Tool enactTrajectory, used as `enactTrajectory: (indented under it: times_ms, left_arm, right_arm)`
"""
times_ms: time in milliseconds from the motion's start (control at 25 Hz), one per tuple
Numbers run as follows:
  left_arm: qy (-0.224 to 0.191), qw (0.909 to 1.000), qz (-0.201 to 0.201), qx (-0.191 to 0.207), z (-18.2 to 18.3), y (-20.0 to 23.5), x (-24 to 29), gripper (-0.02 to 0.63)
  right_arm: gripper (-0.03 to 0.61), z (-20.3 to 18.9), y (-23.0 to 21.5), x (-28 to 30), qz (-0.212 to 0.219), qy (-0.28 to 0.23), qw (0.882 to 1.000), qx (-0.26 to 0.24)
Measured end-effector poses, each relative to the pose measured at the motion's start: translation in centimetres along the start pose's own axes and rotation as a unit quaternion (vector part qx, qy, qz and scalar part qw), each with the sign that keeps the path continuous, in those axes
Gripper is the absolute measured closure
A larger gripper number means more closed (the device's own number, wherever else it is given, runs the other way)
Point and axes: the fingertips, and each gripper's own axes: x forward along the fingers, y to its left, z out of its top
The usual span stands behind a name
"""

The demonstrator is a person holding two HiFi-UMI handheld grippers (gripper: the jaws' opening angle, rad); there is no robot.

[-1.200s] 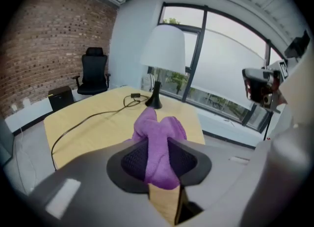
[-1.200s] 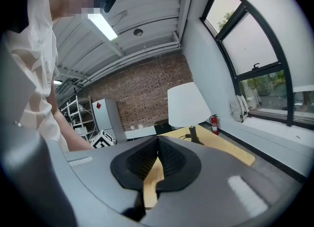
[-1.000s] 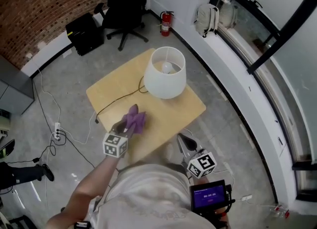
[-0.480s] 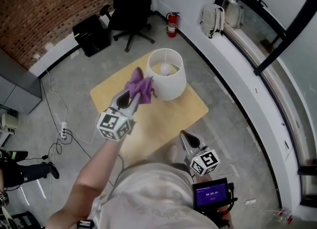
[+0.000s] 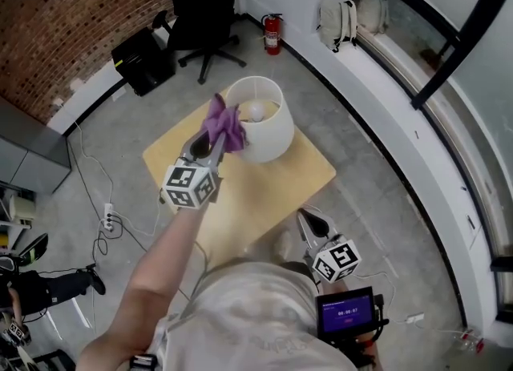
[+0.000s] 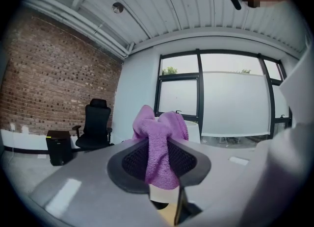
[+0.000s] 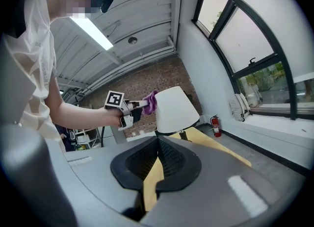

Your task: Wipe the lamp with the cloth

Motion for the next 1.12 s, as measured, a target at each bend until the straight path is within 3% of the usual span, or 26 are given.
enactTrajectory:
  times_ms: [560, 680, 760, 880, 1000, 1120]
  left_arm:
    - [0.12, 0.9921, -0.002, -0.037, -11.6, -0.8, -0.2, 0.518]
    - [0.131, 0.9902, -0.003, -0.048, -12.6, -0.8, -0.7, 0.518]
    - [0.114, 0.9922, 0.006, -0.049, -11.6, -0.2, -1.4, 0.518]
    - [0.056, 0.9977, 0.02, -0.034, -7.3, 0.6, -2.7, 0.52]
    - [-0.004, 0.9997, 0.011, 0.02, -1.9, -0.6, -3.5, 0.52]
    - [-0.043, 0.9939, -0.007, 0.101, 2.2, -2.8, -3.3, 0.52]
  right_arm:
    - [0.565, -0.2, -0.7, 0.2, -0.004, 0.014, 1.0, -0.001]
    - [0.565, -0.1, -0.6, -0.1, -0.007, 0.018, 1.0, -0.005]
    - [0.565, -0.1, -0.6, -0.1, -0.009, 0.017, 1.0, -0.004]
    - [0.565, -0.1, -0.6, -0.1, -0.01, 0.012, 1.0, -0.004]
    - [0.565, 0.0, -0.7, -0.2, -0.011, 0.009, 1.0, -0.003]
    - [0.565, 0.3, -0.5, -0.2, -0.007, 0.01, 1.0, -0.009]
